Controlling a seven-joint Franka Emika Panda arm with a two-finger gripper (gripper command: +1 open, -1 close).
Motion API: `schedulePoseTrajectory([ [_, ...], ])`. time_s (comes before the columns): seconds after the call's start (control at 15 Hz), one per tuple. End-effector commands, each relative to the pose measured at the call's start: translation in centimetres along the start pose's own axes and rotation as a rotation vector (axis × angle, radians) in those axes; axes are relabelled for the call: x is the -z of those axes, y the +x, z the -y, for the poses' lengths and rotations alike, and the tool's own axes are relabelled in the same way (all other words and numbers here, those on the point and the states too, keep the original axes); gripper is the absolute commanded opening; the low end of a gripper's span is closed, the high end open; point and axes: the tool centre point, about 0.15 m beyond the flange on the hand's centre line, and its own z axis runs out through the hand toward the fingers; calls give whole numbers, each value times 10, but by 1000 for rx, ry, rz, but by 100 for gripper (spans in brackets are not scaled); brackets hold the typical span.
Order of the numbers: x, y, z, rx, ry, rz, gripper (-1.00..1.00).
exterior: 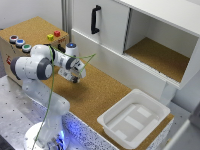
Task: Push the purple block to the right
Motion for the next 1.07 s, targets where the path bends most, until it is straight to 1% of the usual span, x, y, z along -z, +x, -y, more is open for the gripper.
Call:
schedulePoseTrajectory([
  [0.0,48,-26,31,31,29,5,100],
  [0.07,52,-34,42,47,47,17,100],
  [0.2,64,-48,66,70,92,6,100],
  [0.27,68,-51,78,102,70,-5,100],
  [0.33,66,-51,84,108,85,-1,100],
  [0.4,56,-48,90,120,84,12,100],
  [0.47,48,-43,86,99,100,11,-100],
  [0.53,41,-37,83,89,90,0,-100],
  [0.73,22,-17,70,53,85,13,-100],
  [1.0,6,-2,58,49,101,40,-100],
])
